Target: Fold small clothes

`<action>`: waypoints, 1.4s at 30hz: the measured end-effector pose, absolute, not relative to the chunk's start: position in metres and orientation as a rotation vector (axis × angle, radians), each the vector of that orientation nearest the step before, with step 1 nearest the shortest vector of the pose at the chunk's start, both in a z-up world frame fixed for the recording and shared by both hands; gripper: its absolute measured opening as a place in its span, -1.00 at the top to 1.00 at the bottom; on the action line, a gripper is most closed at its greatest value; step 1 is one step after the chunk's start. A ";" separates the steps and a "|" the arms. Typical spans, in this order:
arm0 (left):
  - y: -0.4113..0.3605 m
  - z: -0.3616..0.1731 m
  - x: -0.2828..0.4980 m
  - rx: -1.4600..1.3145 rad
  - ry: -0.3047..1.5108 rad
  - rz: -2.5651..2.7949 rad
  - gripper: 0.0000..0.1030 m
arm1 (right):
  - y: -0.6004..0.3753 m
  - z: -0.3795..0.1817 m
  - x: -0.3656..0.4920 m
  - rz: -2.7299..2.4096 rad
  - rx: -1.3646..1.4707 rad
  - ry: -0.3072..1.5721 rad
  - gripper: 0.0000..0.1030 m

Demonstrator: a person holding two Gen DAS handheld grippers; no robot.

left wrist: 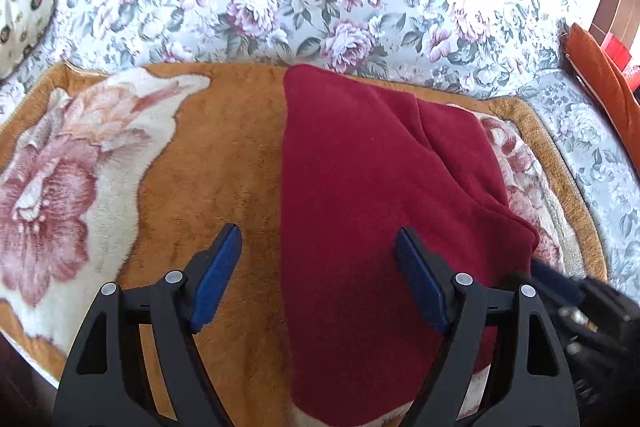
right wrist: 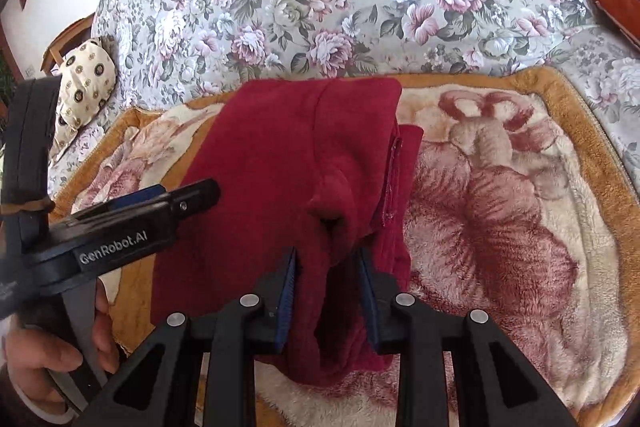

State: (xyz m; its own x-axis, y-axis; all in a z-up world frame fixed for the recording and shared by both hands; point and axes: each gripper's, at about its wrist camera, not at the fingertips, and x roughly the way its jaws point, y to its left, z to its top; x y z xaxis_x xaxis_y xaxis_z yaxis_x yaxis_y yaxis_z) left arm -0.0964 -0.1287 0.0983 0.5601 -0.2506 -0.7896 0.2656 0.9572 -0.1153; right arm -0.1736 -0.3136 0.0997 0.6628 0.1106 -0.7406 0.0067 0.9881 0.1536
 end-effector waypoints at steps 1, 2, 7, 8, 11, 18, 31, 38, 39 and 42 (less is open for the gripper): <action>-0.127 0.100 -0.099 0.018 0.924 -0.299 -0.56 | -0.313 0.107 -0.177 0.043 0.141 0.823 0.44; -0.126 0.102 -0.102 0.015 0.920 -0.295 -0.56 | -0.312 0.114 -0.179 0.023 0.130 0.804 0.42; -0.120 0.117 -0.122 0.055 0.857 -0.255 -0.56 | -0.306 0.135 -0.189 -0.048 0.101 0.739 0.35; -0.119 0.120 -0.126 0.064 0.845 -0.250 -0.56 | -0.306 0.137 -0.191 -0.063 0.104 0.735 0.34; -0.111 0.127 -0.135 0.045 0.830 -0.254 -0.56 | -0.306 0.140 -0.195 -0.086 0.104 0.727 0.31; -0.099 0.143 -0.156 0.073 0.783 -0.223 -0.56 | -0.298 0.148 -0.205 -0.102 0.110 0.707 0.30; -0.091 0.150 -0.175 0.111 0.715 -0.176 -0.56 | -0.294 0.155 -0.218 -0.130 0.118 0.689 0.16; -0.092 0.147 -0.175 0.108 0.728 -0.168 -0.56 | -0.293 0.153 -0.217 -0.125 0.116 0.693 0.16; -0.091 0.147 -0.174 0.105 0.730 -0.174 -0.56 | -0.292 0.153 -0.217 -0.124 0.112 0.695 0.16; -0.090 0.147 -0.173 0.098 0.733 -0.182 -0.56 | -0.291 0.151 -0.216 -0.122 0.106 0.698 0.15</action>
